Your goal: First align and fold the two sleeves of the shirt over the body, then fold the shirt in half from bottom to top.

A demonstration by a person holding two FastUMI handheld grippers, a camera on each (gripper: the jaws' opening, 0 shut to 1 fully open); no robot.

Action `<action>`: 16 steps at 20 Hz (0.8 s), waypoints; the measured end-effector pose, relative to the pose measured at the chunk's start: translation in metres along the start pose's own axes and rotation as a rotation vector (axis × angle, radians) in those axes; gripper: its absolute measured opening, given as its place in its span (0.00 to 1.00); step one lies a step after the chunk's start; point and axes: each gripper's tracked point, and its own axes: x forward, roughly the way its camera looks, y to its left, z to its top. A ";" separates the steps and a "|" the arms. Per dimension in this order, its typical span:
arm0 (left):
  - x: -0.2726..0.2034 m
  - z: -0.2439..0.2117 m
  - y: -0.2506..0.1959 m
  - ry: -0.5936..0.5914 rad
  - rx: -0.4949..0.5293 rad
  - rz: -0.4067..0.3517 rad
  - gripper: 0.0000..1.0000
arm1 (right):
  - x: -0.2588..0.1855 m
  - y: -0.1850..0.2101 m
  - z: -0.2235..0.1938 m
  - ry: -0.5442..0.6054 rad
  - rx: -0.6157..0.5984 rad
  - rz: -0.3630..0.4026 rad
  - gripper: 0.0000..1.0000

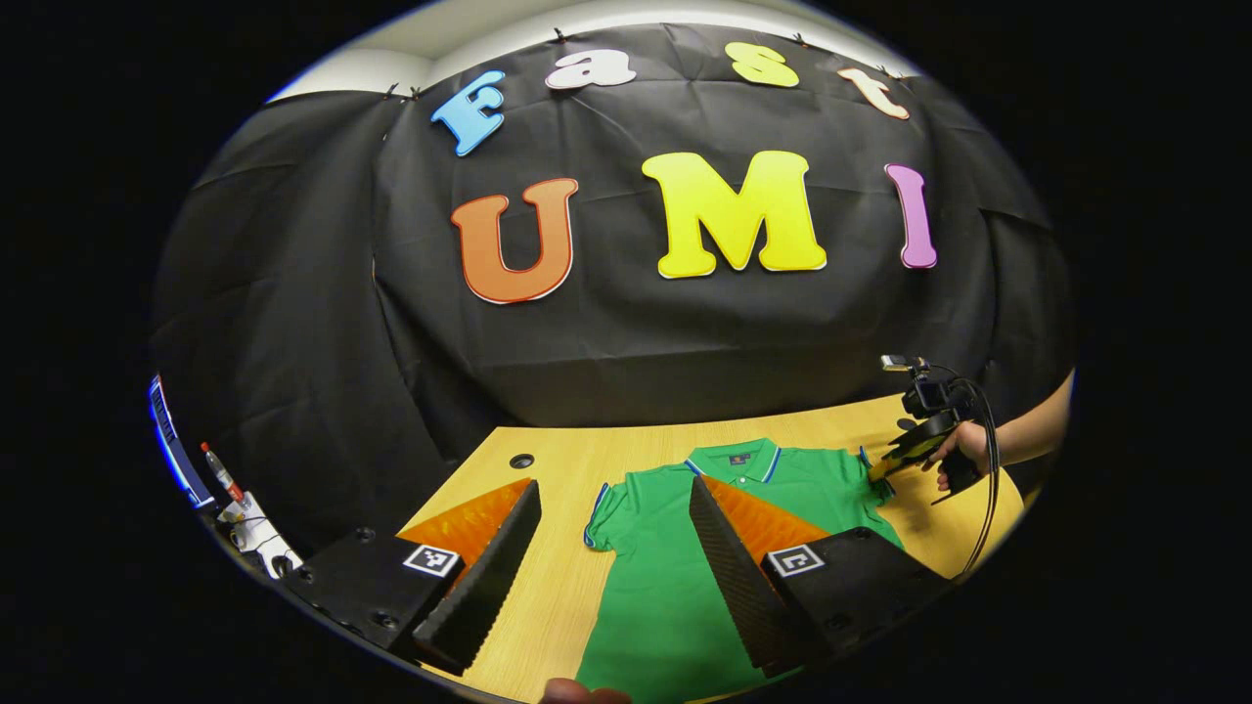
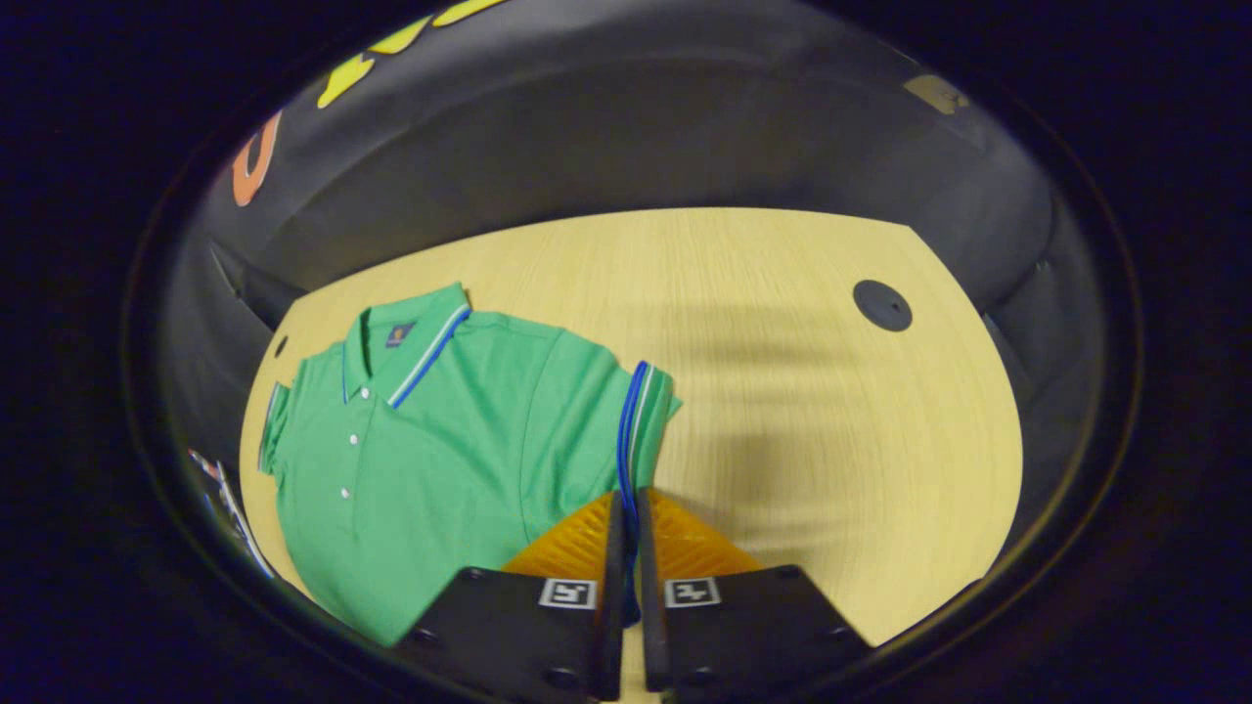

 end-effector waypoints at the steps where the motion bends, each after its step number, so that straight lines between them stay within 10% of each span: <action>1: -0.001 0.000 0.000 0.000 0.002 -0.003 0.98 | 0.000 0.000 0.002 -0.012 0.025 0.015 0.07; 9: 0.002 -0.006 0.007 0.011 -0.011 -0.006 1.00 | -0.030 0.004 0.018 -0.080 0.198 0.095 0.02; 16: -0.007 -0.016 0.032 0.025 -0.067 0.034 1.00 | -0.051 0.047 0.034 -0.118 0.101 0.083 0.02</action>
